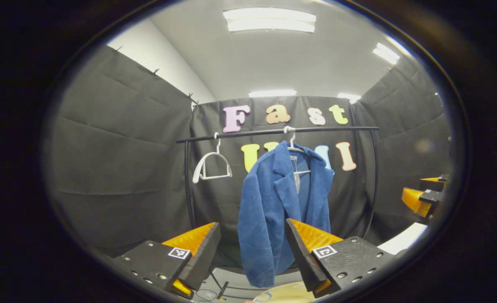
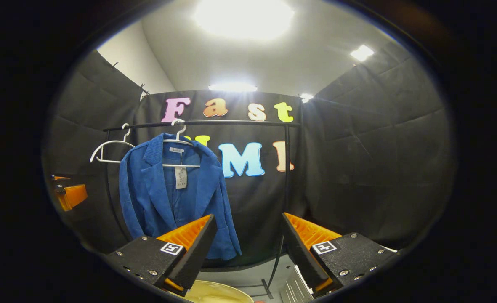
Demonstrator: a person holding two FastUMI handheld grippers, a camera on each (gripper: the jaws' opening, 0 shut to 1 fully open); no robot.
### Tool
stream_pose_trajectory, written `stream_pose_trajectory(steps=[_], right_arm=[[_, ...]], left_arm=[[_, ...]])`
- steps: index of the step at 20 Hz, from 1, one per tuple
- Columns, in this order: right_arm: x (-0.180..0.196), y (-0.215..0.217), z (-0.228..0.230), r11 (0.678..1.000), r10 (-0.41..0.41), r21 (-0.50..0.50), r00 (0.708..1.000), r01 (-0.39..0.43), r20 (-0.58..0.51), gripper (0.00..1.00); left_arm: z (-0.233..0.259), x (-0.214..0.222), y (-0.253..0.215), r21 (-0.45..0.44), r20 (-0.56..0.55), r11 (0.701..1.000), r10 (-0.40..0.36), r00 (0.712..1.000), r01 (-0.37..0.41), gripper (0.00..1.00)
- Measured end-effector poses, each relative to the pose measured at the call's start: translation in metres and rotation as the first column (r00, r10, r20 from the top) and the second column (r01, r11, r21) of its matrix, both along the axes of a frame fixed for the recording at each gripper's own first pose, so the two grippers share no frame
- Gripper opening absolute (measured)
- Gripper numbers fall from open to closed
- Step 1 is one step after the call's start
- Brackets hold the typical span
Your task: Grasp the clothes on the hanger with both hands and then place them into the laundry hamper below.
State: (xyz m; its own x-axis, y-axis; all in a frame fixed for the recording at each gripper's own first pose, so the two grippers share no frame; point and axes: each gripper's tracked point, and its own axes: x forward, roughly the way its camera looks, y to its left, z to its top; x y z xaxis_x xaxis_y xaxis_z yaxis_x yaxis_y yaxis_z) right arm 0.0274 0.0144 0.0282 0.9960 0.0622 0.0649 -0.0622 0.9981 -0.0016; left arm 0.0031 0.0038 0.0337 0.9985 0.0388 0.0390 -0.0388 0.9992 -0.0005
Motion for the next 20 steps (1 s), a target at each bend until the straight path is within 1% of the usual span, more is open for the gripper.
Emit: stream_pose_trajectory(steps=[3, 6, 8, 14, 16, 17, 18, 20], right_arm=[[0.025, 0.011, 0.019, 0.999, 0.051, 0.008, 0.998, -0.052, 0.033, 0.95], [0.050, 0.018, 0.032, 0.996, 0.091, 0.017, 0.995, -0.091, 0.041, 0.95], [0.068, 0.021, 0.042, 0.993, 0.112, 0.022, 0.992, -0.113, 0.065, 0.95], [0.126, 0.039, 0.058, 0.981, 0.187, 0.039, 0.978, -0.191, 0.095, 0.95], [0.145, 0.048, 0.062, 0.974, 0.219, 0.042, 0.971, -0.224, 0.097, 0.95], [0.156, 0.053, 0.064, 0.970, 0.233, 0.046, 0.967, -0.238, 0.100, 0.95], [0.166, 0.059, 0.066, 0.966, 0.247, 0.052, 0.964, -0.253, 0.102, 0.95], [0.187, 0.069, 0.067, 0.958, 0.274, 0.065, 0.957, -0.281, 0.100, 0.95]], left_arm=[[0.015, 0.019, -0.008, -0.006, 0.009, 1.000, 0.010, 1.000, -0.010, 0.94], [0.021, 0.038, -0.019, -0.019, 0.009, 1.000, 0.017, 1.000, -0.017, 0.95], [0.029, 0.052, -0.030, -0.028, 0.016, 0.999, 0.023, 1.000, -0.022, 0.95], [0.054, 0.108, -0.060, -0.023, 0.062, 0.999, 0.041, 0.997, -0.040, 0.95], [0.054, 0.126, -0.066, -0.020, 0.058, 0.998, 0.062, 0.996, -0.061, 0.94], [0.053, 0.136, -0.071, -0.029, 0.052, 0.997, 0.067, 0.996, -0.066, 0.89], [0.050, 0.147, -0.076, -0.040, 0.045, 0.997, 0.069, 0.997, -0.067, 0.95], [0.046, 0.165, -0.085, -0.048, 0.032, 0.996, 0.073, 0.997, -0.071, 0.95]])
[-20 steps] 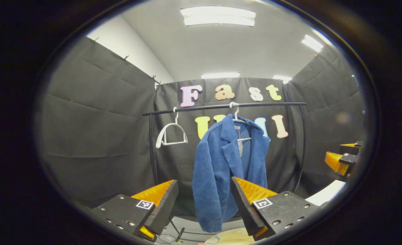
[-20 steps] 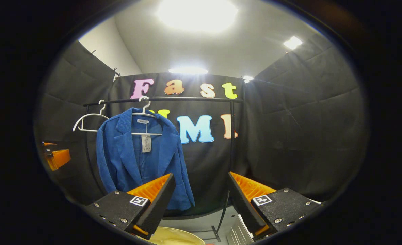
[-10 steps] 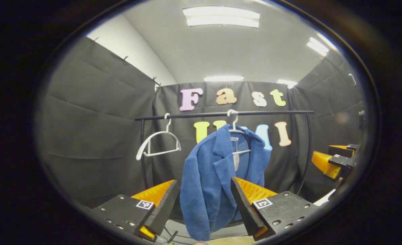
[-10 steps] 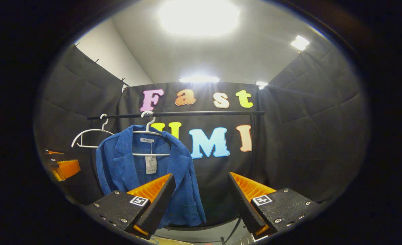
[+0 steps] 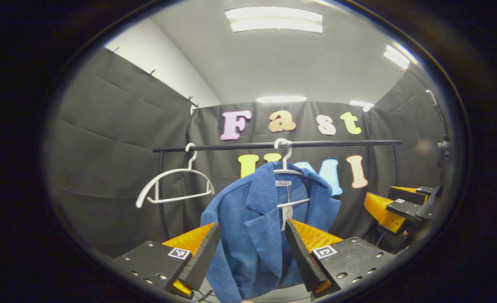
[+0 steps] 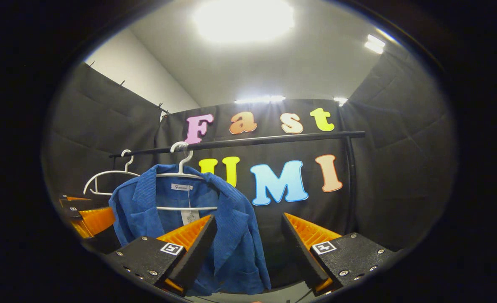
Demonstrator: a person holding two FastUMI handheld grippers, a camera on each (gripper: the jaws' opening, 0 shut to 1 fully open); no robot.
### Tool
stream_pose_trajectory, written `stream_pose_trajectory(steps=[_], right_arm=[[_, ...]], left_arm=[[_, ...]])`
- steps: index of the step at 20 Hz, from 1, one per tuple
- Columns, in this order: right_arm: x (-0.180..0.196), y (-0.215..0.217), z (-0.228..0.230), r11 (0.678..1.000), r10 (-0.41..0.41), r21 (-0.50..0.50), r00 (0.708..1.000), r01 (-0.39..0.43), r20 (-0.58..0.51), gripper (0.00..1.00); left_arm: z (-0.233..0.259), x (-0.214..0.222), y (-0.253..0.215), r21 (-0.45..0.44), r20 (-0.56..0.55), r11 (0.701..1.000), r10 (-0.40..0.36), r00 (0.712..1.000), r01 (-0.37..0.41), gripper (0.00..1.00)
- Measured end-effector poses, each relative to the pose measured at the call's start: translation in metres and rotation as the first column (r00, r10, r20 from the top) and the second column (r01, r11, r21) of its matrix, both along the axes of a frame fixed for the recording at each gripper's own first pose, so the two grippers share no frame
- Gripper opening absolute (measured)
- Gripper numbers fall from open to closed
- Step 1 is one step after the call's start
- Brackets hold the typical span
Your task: Grasp the clothes on the hanger with both hands and then place them into the laundry hamper below.
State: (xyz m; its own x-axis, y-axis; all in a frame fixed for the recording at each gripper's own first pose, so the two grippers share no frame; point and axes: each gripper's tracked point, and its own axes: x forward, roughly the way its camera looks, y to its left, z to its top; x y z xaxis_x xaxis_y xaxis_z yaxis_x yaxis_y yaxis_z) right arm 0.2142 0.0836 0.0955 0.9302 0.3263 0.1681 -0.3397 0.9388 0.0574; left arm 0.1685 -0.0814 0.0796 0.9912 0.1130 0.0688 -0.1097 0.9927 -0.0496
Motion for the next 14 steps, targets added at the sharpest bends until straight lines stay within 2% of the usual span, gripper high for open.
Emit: stream_pose_trajectory(steps=[9, 14], right_arm=[[0.084, 0.044, -0.024, 0.995, 0.102, 0.017, 0.993, -0.101, -0.065, 0.95], [0.113, 0.073, -0.048, 0.986, 0.164, 0.002, 0.980, -0.165, -0.111, 0.94]], left_arm=[[-0.054, 0.085, -0.020, 0.020, -0.106, 0.996, 0.083, 0.991, -0.082, 0.95], [-0.085, 0.110, -0.008, 0.039, -0.155, 0.984, 0.178, 0.972, -0.174, 0.93]])
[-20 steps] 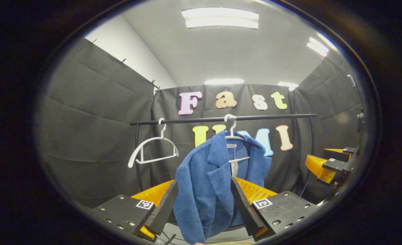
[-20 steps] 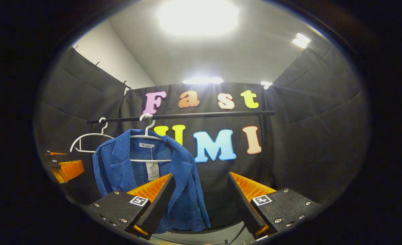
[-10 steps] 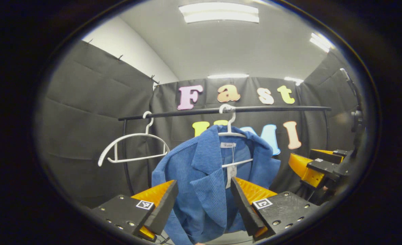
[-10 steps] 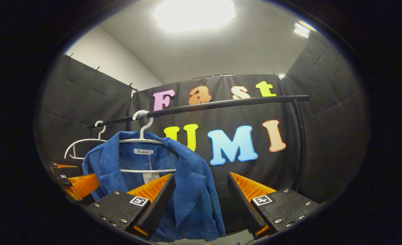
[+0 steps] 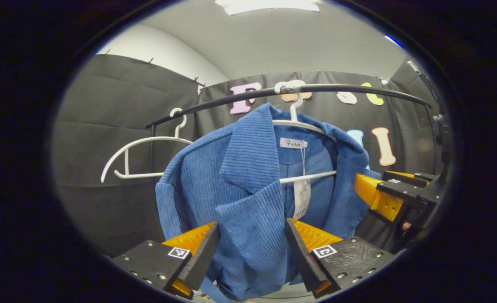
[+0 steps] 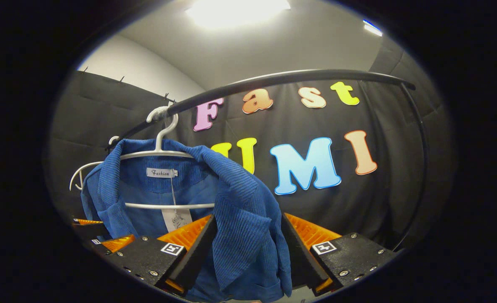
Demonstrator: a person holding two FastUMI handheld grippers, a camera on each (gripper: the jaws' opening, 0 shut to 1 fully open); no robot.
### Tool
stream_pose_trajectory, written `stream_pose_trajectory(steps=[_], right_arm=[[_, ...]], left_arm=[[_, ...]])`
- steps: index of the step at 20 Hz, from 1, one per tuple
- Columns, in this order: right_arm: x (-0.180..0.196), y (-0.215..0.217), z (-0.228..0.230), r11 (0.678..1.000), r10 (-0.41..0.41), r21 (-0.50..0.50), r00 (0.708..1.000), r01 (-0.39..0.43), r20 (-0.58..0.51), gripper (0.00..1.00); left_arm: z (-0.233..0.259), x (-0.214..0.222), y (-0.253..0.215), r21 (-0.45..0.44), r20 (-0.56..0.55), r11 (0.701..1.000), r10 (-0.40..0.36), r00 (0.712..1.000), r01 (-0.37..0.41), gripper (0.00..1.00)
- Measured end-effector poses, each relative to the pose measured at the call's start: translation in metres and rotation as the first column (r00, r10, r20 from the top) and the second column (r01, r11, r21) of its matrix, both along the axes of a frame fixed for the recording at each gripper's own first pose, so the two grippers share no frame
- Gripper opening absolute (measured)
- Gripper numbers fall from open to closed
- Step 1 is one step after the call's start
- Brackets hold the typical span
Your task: Grasp the clothes on the hanger with both hands and then place them into the laundry hamper below.
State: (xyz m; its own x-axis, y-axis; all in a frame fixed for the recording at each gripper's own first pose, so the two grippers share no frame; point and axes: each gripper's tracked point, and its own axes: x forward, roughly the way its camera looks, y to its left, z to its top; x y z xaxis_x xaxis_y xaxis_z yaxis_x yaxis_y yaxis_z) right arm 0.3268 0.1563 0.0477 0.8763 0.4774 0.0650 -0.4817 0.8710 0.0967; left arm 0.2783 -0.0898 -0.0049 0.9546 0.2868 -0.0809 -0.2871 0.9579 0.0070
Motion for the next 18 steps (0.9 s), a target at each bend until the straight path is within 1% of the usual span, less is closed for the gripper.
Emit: stream_pose_trajectory(steps=[3, 4, 5, 6, 7, 8, 10, 11, 12, 13, 14, 15, 16, 17, 18], right_arm=[[0.014, 0.013, -0.018, 1.000, 0.024, -0.001, 0.999, -0.024, -0.043, 0.95], [0.018, 0.016, -0.024, 1.000, 0.029, 0.001, 0.998, -0.029, -0.056, 0.94], [0.021, 0.021, -0.029, 0.999, 0.038, 0.002, 0.997, -0.038, -0.071, 0.94], [0.021, 0.025, -0.033, 0.999, 0.052, 0.003, 0.995, -0.052, -0.084, 0.94], [0.019, 0.030, -0.036, 0.997, 0.074, 0.004, 0.993, -0.074, -0.092, 0.94], [0.018, 0.037, -0.040, 0.996, 0.091, -0.001, 0.991, -0.092, -0.095, 0.94], [0.019, 0.047, -0.047, 0.994, 0.095, -0.037, 0.992, -0.098, -0.086, 0.95], [0.023, 0.048, -0.050, 0.994, 0.086, -0.062, 0.993, -0.091, -0.082, 0.95], [0.024, 0.050, -0.053, 0.993, 0.076, -0.080, 0.994, -0.082, -0.081, 0.94], [0.025, 0.051, -0.055, 0.993, 0.074, -0.086, 0.994, -0.081, -0.084, 0.93], [0.025, 0.054, -0.056, 0.993, 0.080, -0.083, 0.993, -0.088, -0.087, 0.89], [0.025, 0.055, -0.055, 0.992, 0.092, -0.077, 0.992, -0.099, -0.088, 0.75], [0.026, 0.055, -0.054, 0.992, 0.095, -0.077, 0.992, -0.101, -0.084, 0.66], [0.029, 0.052, -0.052, 0.992, 0.085, -0.085, 0.994, -0.091, -0.069, 0.45], [0.030, 0.047, -0.049, 0.994, 0.062, -0.092, 0.997, -0.066, -0.044, 0.28]], left_arm=[[-0.004, 0.009, 0.008, 0.038, 0.005, 0.998, 0.044, 0.999, -0.044, 0.90], [-0.005, 0.010, 0.008, 0.047, 0.005, 0.998, 0.052, 0.999, -0.052, 0.90], [-0.006, 0.013, 0.009, 0.051, 0.006, 0.997, 0.061, 0.998, -0.061, 0.92], [-0.007, 0.014, 0.010, 0.052, 0.004, 0.996, 0.068, 0.998, -0.068, 0.90], [-0.010, 0.016, 0.010, 0.053, -0.006, 0.996, 0.073, 0.997, -0.073, 0.92], [-0.013, 0.017, 0.011, 0.056, -0.011, 0.995, 0.078, 0.997, -0.078, 0.89], [-0.013, 0.017, 0.013, 0.063, -0.008, 0.994, 0.090, 0.996, -0.089, 0.90], [-0.012, 0.016, 0.015, 0.066, -0.009, 0.993, 0.094, 0.996, -0.093, 0.84], [-0.012, 0.014, 0.017, 0.068, -0.007, 0.992, 0.106, 0.994, -0.105, 0.95], [-0.012, 0.014, 0.018, 0.067, -0.009, 0.992, 0.106, 0.994, -0.106, 0.94], [-0.014, 0.014, 0.019, 0.068, -0.011, 0.992, 0.109, 0.994, -0.108, 0.94], [-0.014, 0.013, 0.020, 0.071, -0.016, 0.991, 0.113, 0.993, -0.111, 0.81], [-0.015, 0.014, 0.020, 0.073, -0.023, 0.991, 0.110, 0.994, -0.108, 0.69], [-0.016, 0.017, 0.018, 0.069, -0.028, 0.994, 0.086, 0.996, -0.084, 0.57], [-0.015, 0.019, 0.012, 0.053, -0.029, 0.997, 0.049, 0.998, -0.048, 0.47]])
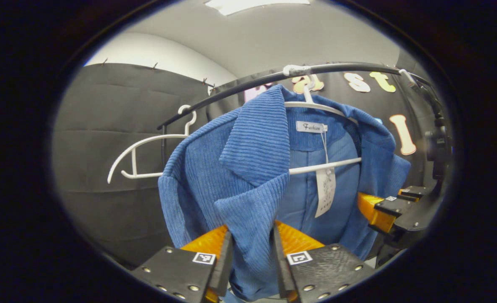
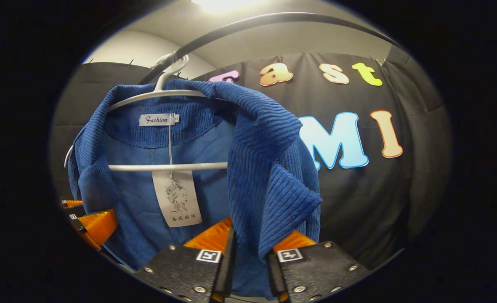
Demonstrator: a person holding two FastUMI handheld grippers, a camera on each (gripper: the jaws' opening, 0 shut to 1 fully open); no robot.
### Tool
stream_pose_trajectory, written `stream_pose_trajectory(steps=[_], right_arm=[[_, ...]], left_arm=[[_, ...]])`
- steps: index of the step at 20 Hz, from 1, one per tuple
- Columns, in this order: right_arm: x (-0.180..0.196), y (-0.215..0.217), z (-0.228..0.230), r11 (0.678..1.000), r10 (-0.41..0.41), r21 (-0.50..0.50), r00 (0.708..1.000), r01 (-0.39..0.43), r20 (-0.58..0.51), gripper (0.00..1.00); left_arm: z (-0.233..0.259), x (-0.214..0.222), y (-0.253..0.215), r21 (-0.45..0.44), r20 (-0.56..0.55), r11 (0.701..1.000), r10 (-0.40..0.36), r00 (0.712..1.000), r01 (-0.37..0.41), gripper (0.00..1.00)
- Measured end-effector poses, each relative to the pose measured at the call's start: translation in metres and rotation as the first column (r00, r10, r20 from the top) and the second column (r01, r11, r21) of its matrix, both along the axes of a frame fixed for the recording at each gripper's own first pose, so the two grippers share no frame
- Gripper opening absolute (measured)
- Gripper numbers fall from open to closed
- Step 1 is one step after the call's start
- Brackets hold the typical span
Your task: Grasp the clothes on the hanger with both hands and then place them into the laundry hamper below.
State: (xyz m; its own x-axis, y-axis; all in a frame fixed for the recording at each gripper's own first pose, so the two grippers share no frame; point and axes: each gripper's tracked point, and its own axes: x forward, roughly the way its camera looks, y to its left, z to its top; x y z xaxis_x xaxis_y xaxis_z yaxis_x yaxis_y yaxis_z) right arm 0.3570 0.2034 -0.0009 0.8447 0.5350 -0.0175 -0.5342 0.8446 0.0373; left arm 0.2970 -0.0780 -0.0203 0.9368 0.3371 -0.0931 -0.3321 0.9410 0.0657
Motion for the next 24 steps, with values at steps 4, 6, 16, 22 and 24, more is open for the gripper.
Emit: stream_pose_trajectory(steps=[4, 6, 16, 22, 24], right_arm=[[-0.011, -0.004, 0.019, 1.000, 0.013, 0.017, 0.997, -0.014, 0.072, 0.04], [-0.011, -0.011, 0.032, 1.000, -0.012, 0.021, 0.993, 0.009, 0.115, 0.03], [0.004, -0.046, 0.102, 0.993, -0.105, 0.085, 0.961, 0.086, 0.255, 0.03], [0.013, -0.054, 0.121, 0.989, -0.138, 0.084, 0.943, 0.118, 0.302, 0.03], [0.020, -0.059, 0.129, 0.987, -0.155, 0.088, 0.937, 0.134, 0.314, 0.03]], left_arm=[[0.002, -0.009, -0.003, 0.012, -0.012, 1.000, -0.025, 1.000, 0.026, 0.10], [0.009, -0.011, -0.012, 0.005, -0.003, 0.998, -0.065, 0.998, 0.065, 0.01], [0.075, -0.046, -0.006, 0.070, 0.070, 0.993, -0.095, 0.993, 0.090, 0.00], [0.120, -0.069, 0.024, 0.098, 0.131, 0.993, -0.073, 0.989, 0.060, 0.01], [0.126, -0.074, 0.037, 0.099, 0.138, 0.994, -0.057, 0.989, 0.044, 0.00]])
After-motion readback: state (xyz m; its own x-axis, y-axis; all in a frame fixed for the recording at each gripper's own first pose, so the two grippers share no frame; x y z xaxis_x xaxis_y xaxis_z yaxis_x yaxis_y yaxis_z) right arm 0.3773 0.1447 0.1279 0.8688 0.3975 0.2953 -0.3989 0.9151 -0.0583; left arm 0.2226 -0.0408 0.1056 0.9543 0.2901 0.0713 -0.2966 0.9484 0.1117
